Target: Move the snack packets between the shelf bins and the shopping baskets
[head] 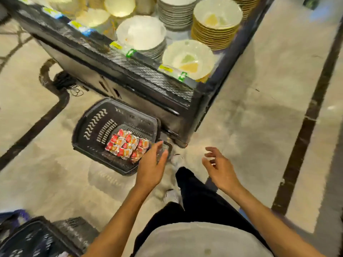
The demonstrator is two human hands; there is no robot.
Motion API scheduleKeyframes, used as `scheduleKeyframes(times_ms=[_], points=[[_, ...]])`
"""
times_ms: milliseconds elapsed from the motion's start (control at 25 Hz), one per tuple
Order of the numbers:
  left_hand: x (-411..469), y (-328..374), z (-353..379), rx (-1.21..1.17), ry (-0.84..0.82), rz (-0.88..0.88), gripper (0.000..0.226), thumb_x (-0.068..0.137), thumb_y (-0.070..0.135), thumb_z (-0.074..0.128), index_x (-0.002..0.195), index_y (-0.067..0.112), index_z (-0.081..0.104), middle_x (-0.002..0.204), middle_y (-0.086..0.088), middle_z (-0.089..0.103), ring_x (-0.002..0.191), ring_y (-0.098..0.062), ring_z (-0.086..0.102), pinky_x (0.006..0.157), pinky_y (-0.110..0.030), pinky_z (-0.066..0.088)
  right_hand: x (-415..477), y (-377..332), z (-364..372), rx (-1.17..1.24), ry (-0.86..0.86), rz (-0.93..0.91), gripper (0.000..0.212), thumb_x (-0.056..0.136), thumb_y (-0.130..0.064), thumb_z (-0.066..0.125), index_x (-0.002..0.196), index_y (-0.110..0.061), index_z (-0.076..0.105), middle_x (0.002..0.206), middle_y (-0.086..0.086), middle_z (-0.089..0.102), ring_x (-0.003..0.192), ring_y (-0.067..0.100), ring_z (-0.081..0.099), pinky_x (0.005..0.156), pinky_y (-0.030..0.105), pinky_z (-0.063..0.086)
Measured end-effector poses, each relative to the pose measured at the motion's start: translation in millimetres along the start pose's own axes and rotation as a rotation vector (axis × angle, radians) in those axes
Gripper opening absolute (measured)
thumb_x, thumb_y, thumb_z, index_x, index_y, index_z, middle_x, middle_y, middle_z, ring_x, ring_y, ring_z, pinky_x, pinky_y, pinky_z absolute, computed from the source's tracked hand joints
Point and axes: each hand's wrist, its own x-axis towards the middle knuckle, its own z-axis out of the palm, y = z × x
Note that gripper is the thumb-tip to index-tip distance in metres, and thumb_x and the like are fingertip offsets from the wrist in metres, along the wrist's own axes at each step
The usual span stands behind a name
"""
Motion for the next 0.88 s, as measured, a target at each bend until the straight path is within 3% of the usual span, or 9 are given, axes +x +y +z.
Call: scheduleKeyframes(times_ms=[120, 200, 520, 760, 880], points=[[2, 45, 46, 0.043, -0.211, 0.163, 0.047, 0.091, 0.038, 0.047, 0.132, 0.014, 0.05, 0.125, -0.001, 0.059, 0.112, -0.012, 0.054, 0.092, -0.024, 0.039, -55, 47, -28, 0.091, 0.16, 0.147, 0.038, 0.094, -0.021, 0.053, 0.131, -0.015, 0.046, 0.115, 0.004, 0.061, 0.091, 0.019, 0.06, 0.085, 0.034, 0.049], [0, 77, 84, 0.054, -0.351, 0.256, 0.043, 0.095, 0.03, 0.051, 0.134, 0.014, 0.047, 0.127, -0.002, 0.059, 0.114, -0.017, 0.056, 0.093, -0.025, 0.04, -91, 78, -46, 0.154, 0.276, 0.262, 0.038, 0.094, -0.019, 0.053, 0.131, -0.015, 0.045, 0.111, 0.0, 0.06, 0.092, 0.017, 0.059, 0.086, 0.033, 0.048], [-41, 177, 254, 0.195, -0.8, 0.53, 0.045, 0.096, 0.033, 0.049, 0.139, 0.023, 0.04, 0.134, 0.002, 0.054, 0.115, -0.013, 0.055, 0.092, -0.026, 0.042, -202, 188, -106, 0.396, 0.651, 0.595, 0.04, 0.093, -0.013, 0.054, 0.132, -0.008, 0.045, 0.119, 0.01, 0.059, 0.093, 0.016, 0.057, 0.083, 0.024, 0.045], [-88, 243, 359, 0.221, -0.972, 0.572, 0.044, 0.095, 0.032, 0.05, 0.138, 0.027, 0.04, 0.134, 0.008, 0.052, 0.118, -0.011, 0.052, 0.093, -0.022, 0.037, -246, 261, -198, 0.486, 0.875, 0.643, 0.038, 0.095, -0.021, 0.052, 0.132, -0.013, 0.044, 0.109, -0.004, 0.054, 0.09, 0.015, 0.056, 0.079, 0.022, 0.042], [-99, 273, 399, 0.246, -1.018, 0.599, 0.043, 0.095, 0.032, 0.051, 0.137, 0.027, 0.041, 0.133, 0.009, 0.053, 0.116, -0.01, 0.053, 0.092, -0.022, 0.037, -256, 291, -238, 0.536, 0.968, 0.664, 0.039, 0.095, -0.02, 0.052, 0.132, -0.013, 0.044, 0.109, -0.003, 0.054, 0.091, 0.015, 0.058, 0.084, 0.029, 0.047]])
